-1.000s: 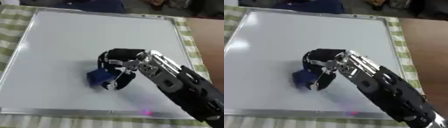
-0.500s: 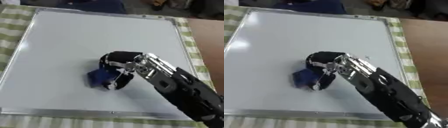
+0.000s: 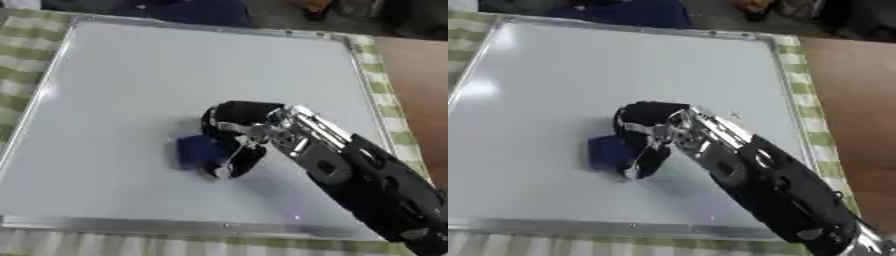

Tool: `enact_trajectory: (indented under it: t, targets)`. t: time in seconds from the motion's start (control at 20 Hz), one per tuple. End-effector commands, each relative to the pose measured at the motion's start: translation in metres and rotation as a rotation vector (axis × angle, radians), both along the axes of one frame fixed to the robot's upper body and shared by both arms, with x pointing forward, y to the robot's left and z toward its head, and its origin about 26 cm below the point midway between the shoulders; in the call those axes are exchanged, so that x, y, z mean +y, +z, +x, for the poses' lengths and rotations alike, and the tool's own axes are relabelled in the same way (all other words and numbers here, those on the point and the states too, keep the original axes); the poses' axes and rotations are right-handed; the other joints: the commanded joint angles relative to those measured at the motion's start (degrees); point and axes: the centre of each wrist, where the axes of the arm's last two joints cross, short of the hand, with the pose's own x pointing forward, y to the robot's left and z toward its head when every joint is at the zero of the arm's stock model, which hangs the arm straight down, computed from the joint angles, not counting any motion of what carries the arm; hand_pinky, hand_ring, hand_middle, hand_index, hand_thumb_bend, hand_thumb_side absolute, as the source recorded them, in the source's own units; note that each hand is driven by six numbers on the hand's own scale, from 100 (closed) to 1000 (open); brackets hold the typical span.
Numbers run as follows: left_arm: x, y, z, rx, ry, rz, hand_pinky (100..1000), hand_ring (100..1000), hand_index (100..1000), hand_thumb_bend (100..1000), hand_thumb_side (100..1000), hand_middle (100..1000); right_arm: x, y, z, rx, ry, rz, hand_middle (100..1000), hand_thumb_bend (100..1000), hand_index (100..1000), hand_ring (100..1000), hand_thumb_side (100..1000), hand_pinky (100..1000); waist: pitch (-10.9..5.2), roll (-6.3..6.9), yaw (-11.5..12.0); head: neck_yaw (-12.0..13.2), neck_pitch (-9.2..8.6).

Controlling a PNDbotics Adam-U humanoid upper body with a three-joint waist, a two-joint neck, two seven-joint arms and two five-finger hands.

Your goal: Wipe the whiteboard clean with a brush.

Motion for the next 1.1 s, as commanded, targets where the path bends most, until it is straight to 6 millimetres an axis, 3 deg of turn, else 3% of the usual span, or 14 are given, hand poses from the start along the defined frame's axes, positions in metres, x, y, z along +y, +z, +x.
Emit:
enact_trajectory:
  t: [0.05, 0.35, 0.8, 1.1]
  targets:
    - [-0.001, 0.008, -0.003, -0.027, -0.008, 0.016, 713, 858, 866, 290, 1000, 833, -0.002, 0.006, 0.001, -0.026, -0.014, 0.011, 463, 212, 100, 813, 257, 770, -0.98, 0.32, 0.0, -0.21, -0.66]
    - [-0.001, 0.008, -0.003, -0.026, -0.009, 0.021, 713, 858, 867, 289, 1000, 833, -0.003, 0.011, -0.002, -0.046, -0.026, 0.029, 373, 192, 100, 788, 273, 760, -1.07, 0.34, -0.04, -0.2, -0.64]
    - [0.0, 0.009, -0.003, -0.026, -0.008, 0.024, 713, 858, 867, 288, 1000, 833, -0.013, 0.022, -0.005, -0.07, -0.083, 0.06, 341, 100, 100, 758, 262, 733, -1.25, 0.44, -0.49, -0.33, -0.56]
    - [0.0, 0.008, -0.003, -0.026, -0.005, 0.023, 713, 858, 867, 287, 1000, 833, -0.029, 0.036, -0.009, -0.083, -0.15, 0.121, 325, 100, 100, 741, 258, 720, -1.23, 0.49, -0.73, -0.25, -0.48]
